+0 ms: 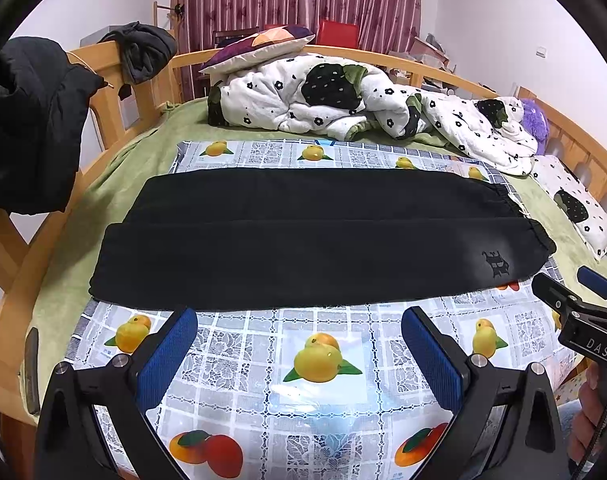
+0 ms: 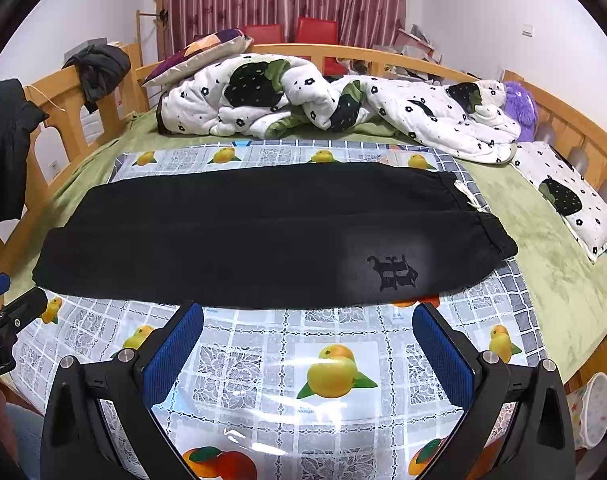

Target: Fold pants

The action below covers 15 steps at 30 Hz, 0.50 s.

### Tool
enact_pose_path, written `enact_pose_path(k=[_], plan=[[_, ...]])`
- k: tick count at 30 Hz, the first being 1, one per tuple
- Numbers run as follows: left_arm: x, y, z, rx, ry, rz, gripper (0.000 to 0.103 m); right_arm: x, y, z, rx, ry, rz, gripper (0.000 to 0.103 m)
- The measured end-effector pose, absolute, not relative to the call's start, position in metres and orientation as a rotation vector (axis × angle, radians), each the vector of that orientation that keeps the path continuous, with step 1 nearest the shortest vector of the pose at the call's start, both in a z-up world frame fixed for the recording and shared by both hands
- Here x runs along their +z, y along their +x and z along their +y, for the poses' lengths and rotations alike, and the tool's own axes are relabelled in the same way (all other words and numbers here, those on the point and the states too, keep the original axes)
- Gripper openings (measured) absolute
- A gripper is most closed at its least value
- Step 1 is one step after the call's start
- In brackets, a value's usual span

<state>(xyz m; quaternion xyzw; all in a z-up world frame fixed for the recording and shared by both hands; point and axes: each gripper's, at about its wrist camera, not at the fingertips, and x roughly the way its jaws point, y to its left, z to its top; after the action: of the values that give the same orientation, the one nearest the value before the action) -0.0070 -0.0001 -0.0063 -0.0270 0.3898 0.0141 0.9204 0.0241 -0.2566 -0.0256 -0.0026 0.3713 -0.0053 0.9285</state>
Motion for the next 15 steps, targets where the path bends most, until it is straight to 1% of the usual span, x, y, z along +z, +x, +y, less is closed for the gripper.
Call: enact_pose_path(k=[15], plan=[[-0.0060, -0.0037, 0.0033, 0.027, -0.058, 0.799, 0.103, -0.0271, 0.0238, -0.2563, -0.010, -0.004, 0.765, 0.102]])
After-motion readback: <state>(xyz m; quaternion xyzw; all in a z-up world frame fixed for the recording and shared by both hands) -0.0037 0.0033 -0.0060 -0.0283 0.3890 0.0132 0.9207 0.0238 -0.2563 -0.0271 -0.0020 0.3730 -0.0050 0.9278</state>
